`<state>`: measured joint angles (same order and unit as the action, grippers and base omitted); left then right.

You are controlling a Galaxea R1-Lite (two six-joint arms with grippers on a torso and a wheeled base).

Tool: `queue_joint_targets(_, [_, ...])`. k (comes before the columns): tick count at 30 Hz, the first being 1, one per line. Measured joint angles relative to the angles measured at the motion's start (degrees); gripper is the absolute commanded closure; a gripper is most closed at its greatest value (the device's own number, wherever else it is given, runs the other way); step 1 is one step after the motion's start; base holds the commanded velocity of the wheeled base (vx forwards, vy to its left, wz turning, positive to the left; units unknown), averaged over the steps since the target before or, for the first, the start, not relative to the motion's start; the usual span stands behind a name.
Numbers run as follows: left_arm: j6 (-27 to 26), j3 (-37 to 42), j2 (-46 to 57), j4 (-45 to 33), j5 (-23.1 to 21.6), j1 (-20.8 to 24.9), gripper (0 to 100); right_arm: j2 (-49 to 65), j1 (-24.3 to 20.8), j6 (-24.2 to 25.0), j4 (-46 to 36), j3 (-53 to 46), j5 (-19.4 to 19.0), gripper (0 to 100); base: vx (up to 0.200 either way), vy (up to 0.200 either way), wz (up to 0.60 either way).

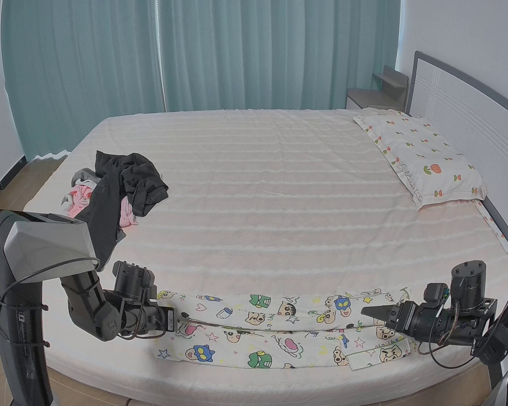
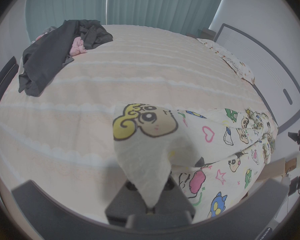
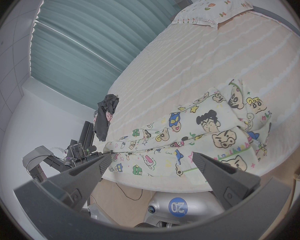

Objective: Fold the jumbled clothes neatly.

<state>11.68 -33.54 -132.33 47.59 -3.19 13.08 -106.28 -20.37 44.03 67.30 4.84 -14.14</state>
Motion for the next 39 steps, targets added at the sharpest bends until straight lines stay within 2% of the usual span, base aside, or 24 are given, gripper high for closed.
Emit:
queue_joint_targets(7, [-0.1, 0.7, 0.7, 0.0, -0.7, -3.0, 100, 0.0, 0.0, 0.0, 0.0, 0.0, 0.0, 0, 0.000, 0.000, 0.00])
queue_joint_targets(14, [-0.2, 1.9, 3.0, -0.2, -3.7, -8.0, 100, -0.1, 0.0, 0.0, 0.0, 0.0, 0.0, 0, 0.000, 0.000, 0.00])
queue_joint_targets(22, [-2.2, 2.5, 6.4, -1.7, -7.6, -17.0, 100, -0.2, 0.0, 0.1, 0.0, 0.0, -0.1, 0, 0.000, 0.000, 0.00])
queue_joint_targets(29, [-4.5, 2.1, 10.3, -5.2, -11.8, -26.8, 100, -0.4, 0.0, 0.0, 0.0, 0.0, -0.1, 0, 0.000, 0.000, 0.00])
queue_joint_targets(39, [-5.6, -3.9, 16.5, -16.4, -16.5, -38.3, 100, -0.5, 0.1, 0.1, 0.0, 0.0, -0.1, 0, 0.000, 0.000, 0.00])
